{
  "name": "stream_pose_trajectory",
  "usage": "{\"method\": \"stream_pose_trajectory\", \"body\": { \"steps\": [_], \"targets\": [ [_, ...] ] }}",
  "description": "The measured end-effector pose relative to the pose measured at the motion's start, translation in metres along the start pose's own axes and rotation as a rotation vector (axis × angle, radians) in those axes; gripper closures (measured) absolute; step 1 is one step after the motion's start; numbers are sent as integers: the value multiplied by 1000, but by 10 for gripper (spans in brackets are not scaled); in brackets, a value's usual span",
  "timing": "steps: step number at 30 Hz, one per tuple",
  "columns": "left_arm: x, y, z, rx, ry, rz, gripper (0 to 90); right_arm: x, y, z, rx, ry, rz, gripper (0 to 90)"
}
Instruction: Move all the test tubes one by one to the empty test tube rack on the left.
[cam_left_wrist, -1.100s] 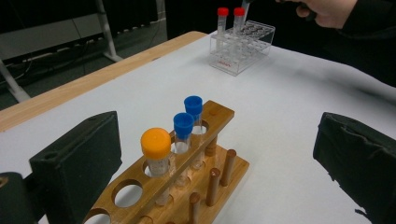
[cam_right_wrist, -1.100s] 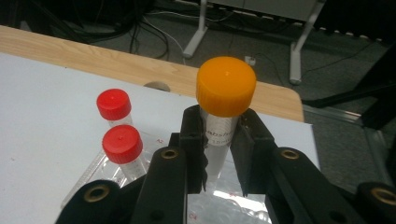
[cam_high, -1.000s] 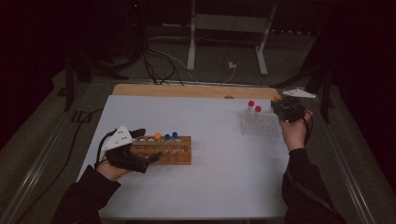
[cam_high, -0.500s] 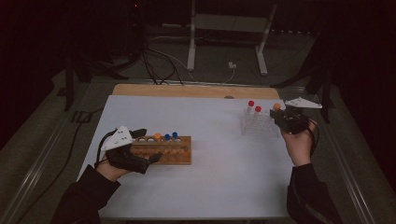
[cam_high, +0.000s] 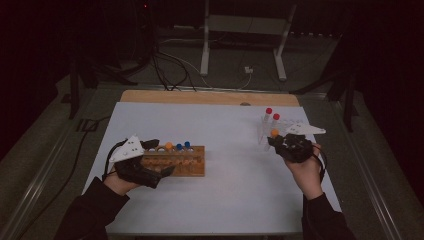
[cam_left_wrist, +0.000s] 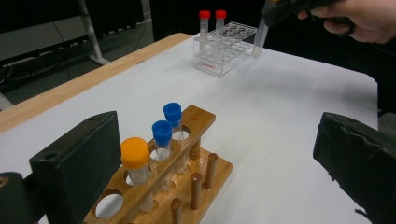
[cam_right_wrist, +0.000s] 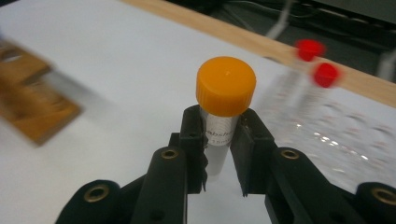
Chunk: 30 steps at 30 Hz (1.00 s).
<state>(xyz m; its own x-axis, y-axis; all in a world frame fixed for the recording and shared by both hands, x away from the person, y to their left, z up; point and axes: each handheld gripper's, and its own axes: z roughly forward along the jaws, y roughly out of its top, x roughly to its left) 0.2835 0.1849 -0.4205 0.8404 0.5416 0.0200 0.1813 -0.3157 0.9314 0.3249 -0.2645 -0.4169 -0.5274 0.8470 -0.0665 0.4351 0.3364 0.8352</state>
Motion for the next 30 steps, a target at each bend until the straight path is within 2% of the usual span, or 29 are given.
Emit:
{"method": "stream_pose_trajectory", "body": {
  "steps": [10, 14, 18, 22, 30],
  "targets": [
    [-8, 3, 3, 0, -34, 9, 19, 56, -1, 3, 15, 156, -120, 752],
    [-12, 6, 5, 2, -64, 13, 21, 76, -1, 5, 22, 216, -154, 752],
    [-18, 8, 7, 10, -90, 27, 21, 93, 1, 7, 21, 265, -189, 752],
    [-23, 11, 9, 3, -135, 18, 21, 110, 2, 7, 22, 311, -226, 751],
    [-38, 14, 19, 15, -182, 36, 43, 142, 3, 11, 19, 392, -281, 751]
  ]
}}
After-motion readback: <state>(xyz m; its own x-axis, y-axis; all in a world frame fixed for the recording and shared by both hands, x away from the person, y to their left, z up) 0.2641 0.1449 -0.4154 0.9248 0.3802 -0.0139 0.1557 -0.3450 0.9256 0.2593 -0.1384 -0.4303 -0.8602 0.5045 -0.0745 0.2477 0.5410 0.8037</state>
